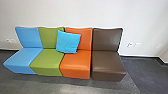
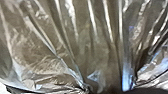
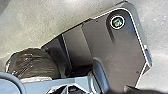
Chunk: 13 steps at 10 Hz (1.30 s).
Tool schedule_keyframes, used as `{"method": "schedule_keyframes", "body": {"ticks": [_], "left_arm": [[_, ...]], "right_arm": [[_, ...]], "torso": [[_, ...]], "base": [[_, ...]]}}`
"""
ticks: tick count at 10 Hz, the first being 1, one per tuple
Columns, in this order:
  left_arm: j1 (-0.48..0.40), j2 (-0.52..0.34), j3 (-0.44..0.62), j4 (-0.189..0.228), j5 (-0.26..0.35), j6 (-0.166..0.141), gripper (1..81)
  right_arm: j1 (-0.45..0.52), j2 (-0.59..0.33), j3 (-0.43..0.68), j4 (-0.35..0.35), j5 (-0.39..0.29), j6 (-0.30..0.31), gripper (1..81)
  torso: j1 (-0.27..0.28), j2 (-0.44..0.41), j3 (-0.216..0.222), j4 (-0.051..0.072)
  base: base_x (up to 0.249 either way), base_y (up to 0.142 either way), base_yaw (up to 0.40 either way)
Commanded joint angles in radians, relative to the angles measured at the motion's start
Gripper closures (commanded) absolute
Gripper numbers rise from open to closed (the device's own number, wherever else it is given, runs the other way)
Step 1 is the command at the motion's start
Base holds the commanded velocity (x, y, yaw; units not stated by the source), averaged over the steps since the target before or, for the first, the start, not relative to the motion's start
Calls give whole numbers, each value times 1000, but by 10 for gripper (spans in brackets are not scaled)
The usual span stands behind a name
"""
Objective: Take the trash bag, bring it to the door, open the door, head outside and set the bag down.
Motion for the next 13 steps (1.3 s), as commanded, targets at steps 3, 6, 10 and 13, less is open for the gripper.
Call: {"method": "schedule_keyframes", "body": {"ticks": [3, 6, 10, 13], "left_arm": [[-22, 32, -35, -1, 102, 32, 811], [-22, 57, -82, -1, 102, 41, 811], [-22, 69, -102, -3, 103, 52, 811], [-18, 71, -102, 0, 103, 69, 811]], "right_arm": [[1, -14, -21, 9, -90, -6, 10], [-16, 54, -88, 3, -90, -6, 10], [-45, 107, -159, 0, -88, -8, 10], [-66, 144, -205, -1, -76, -9, 10]], "torso": [[-106, 164, 41, 0], [-165, 253, 176, 0], [-229, 354, 255, 0], [-299, 459, 363, 0]], "base": [[0, 0, 0], [0, 0, 0], [0, 0, 0], [0, 0, 0]]}}
